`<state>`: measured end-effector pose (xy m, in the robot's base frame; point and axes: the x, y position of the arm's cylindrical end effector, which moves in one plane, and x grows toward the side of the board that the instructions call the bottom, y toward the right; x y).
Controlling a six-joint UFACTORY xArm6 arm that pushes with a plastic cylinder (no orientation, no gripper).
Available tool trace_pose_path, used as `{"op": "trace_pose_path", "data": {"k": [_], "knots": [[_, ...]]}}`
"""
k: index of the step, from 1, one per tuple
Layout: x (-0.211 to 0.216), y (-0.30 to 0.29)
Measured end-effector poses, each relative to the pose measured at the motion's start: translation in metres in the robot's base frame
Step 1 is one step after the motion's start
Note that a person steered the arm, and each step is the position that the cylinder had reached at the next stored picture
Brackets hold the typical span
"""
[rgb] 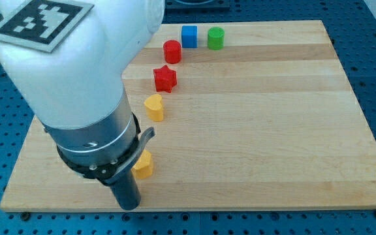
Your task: Push the green circle closer to the red star
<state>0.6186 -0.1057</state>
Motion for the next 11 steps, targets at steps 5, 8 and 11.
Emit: {"op": "trace_pose_path", "data": {"k": [5, 8, 11], "knots": [[-0.035, 0.003], [-0.047, 0.035], [-0.032, 0.068]]}}
